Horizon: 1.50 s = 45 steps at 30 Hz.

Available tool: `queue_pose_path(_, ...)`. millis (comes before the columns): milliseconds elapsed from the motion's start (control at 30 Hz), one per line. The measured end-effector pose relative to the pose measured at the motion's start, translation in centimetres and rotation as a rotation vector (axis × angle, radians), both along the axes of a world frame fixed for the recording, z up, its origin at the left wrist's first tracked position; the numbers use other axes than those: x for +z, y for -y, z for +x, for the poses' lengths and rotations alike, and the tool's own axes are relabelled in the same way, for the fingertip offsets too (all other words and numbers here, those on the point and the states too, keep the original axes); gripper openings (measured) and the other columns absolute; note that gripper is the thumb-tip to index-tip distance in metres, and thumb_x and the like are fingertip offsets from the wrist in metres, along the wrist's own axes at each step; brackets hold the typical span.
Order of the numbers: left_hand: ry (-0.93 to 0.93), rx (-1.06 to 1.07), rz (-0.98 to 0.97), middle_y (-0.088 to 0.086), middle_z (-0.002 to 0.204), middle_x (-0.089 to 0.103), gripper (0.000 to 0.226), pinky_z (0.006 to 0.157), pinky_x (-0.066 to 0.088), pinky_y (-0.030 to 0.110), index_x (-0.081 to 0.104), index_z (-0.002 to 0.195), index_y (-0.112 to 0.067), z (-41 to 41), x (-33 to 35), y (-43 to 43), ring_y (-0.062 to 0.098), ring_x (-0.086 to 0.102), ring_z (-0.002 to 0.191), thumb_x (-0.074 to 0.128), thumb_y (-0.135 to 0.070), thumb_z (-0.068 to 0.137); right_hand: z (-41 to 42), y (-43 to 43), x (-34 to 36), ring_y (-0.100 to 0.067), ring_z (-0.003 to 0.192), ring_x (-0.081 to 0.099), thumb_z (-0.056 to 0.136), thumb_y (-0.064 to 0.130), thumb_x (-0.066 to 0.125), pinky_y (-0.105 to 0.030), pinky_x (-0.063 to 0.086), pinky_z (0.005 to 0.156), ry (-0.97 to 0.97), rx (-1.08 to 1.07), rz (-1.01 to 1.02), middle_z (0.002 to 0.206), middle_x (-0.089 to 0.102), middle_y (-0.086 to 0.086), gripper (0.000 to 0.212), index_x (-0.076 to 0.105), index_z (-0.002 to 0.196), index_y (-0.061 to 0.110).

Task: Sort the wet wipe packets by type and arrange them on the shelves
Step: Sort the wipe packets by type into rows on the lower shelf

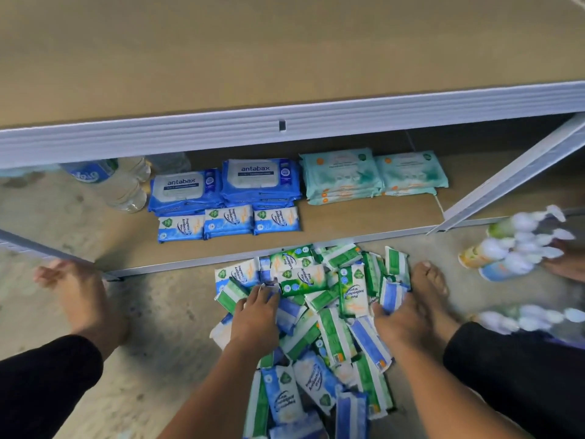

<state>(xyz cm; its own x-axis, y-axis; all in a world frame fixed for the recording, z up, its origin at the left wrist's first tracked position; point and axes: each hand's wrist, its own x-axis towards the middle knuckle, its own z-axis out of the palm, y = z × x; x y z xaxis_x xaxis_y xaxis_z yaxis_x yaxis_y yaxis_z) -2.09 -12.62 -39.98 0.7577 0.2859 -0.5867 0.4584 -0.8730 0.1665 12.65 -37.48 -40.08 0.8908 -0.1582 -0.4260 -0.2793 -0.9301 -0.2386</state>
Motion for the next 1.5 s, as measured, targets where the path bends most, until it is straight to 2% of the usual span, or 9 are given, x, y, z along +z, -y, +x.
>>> queue_pose_path(267, -0.059, -0.049, 0.124, 0.002, 0.163, 0.015, 0.101, 0.12, 0.02, 0.048, 0.005, 0.159, -0.023, 0.7, -0.9, 0.6, 0.031, 0.016, 0.149, 0.069, -0.04, 0.083, 0.3, -0.4, -0.6, -0.043, 0.12, 0.054, 0.074, 0.038, 0.084, -0.05, 0.05, 0.096, 0.023, -0.088, 0.04, 0.135, 0.052, -0.019, 0.079, 0.04, 0.135, 0.013)
queue_pose_path(500, 0.047, -0.07, 0.127, 0.0, 0.16, 0.022, 0.077, 0.116, 0.024, 0.049, 0.028, 0.152, -0.033, 0.0, -1.3, 1.1, 0.03, 0.024, 0.142, 0.065, -0.03, 0.085, -0.5, -0.5, 0.0, -0.041, 0.11, 0.062, 0.073, 0.043, 0.085, -0.049, 0.057, 0.086, 0.022, -0.086, 0.107, 0.132, 0.057, -0.013, 0.077, 0.046, 0.133, 0.016)
queue_pose_path(633, 0.189, 0.019, -0.073, -0.004, 0.159, 0.032, 0.073, 0.117, 0.028, 0.047, 0.04, 0.149, -0.033, -0.6, -0.6, 0.9, 0.027, 0.028, 0.144, 0.065, -0.035, 0.081, -1.0, -0.5, 0.7, -0.035, 0.094, 0.067, 0.071, 0.049, 0.082, -0.046, 0.06, 0.077, 0.001, -0.06, 0.161, 0.121, 0.062, -0.009, 0.073, 0.048, 0.128, 0.019)
queue_pose_path(833, 0.31, 0.48, -0.555, -0.006, 0.14, 0.051, 0.068, 0.105, 0.045, 0.034, 0.052, 0.142, -0.02, -1.4, 4.3, 1.8, 0.018, 0.049, 0.133, 0.076, -0.029, 0.079, -2.2, -1.3, 4.0, -0.026, 0.08, 0.072, 0.074, 0.049, 0.081, -0.042, 0.062, 0.067, -0.043, -0.082, 0.403, 0.125, 0.062, -0.005, 0.078, 0.043, 0.138, 0.024)
queue_pose_path(1033, 0.305, 0.842, -0.911, -0.01, 0.132, 0.057, 0.043, 0.102, 0.038, 0.031, 0.057, 0.129, -0.021, -3.8, 10.2, 2.2, 0.014, 0.053, 0.123, 0.074, -0.032, 0.091, -4.0, -2.9, 8.7, -0.02, 0.085, 0.068, 0.092, 0.029, 0.071, -0.03, 0.052, 0.062, -0.222, -0.056, 0.64, 0.104, 0.069, -0.004, 0.041, 0.058, 0.13, 0.02)
queue_pose_path(1100, 0.316, 0.951, -1.008, -0.009, 0.124, 0.061, 0.052, 0.104, 0.041, 0.036, 0.055, 0.129, -0.02, -4.7, 11.8, 2.3, 0.012, 0.057, 0.114, 0.076, -0.041, 0.087, -4.9, -3.3, 9.6, -0.022, 0.09, 0.069, 0.095, 0.026, 0.068, -0.029, 0.049, 0.062, -0.262, -0.028, 0.689, 0.104, 0.072, -0.005, 0.033, 0.062, 0.127, 0.02)
queue_pose_path(1233, 0.345, 1.149, -1.144, 0.009, 0.11, 0.074, 0.046, 0.078, 0.058, 0.039, 0.063, 0.125, -0.012, -5.9, 13.5, 2.1, 0.026, 0.071, 0.096, 0.058, -0.048, 0.096, -6.6, -4.2, 10.3, -0.028, 0.093, 0.07, 0.095, 0.024, 0.067, -0.041, 0.058, 0.07, -0.347, -0.022, 0.741, 0.102, 0.074, -0.005, 0.022, 0.067, 0.117, 0.024)
queue_pose_path(1333, 0.336, 1.226, -1.288, 0.022, 0.112, 0.072, 0.044, 0.098, 0.053, 0.056, 0.068, 0.115, -0.012, -6.6, 14.5, 2.2, 0.042, 0.068, 0.101, 0.05, -0.049, 0.1, -7.1, -4.8, 10.3, -0.033, 0.092, 0.07, 0.094, 0.012, 0.063, -0.061, 0.058, 0.083, -0.36, -0.094, 0.77, 0.099, 0.073, -0.011, 0.014, 0.068, 0.104, 0.02)
queue_pose_path(1500, 0.345, 1.213, -1.236, 0.012, 0.074, 0.073, 0.027, 0.079, 0.057, 0.053, 0.063, 0.106, -0.01, -7.8, 15.4, 2.0, 0.034, 0.066, 0.069, 0.053, -0.034, 0.101, -7.8, -5.4, 10.7, -0.031, 0.093, 0.07, 0.094, 0.007, 0.06, -0.055, 0.06, 0.082, -0.371, -0.098, 0.793, 0.106, 0.07, -0.007, 0.025, 0.06, 0.114, 0.022)
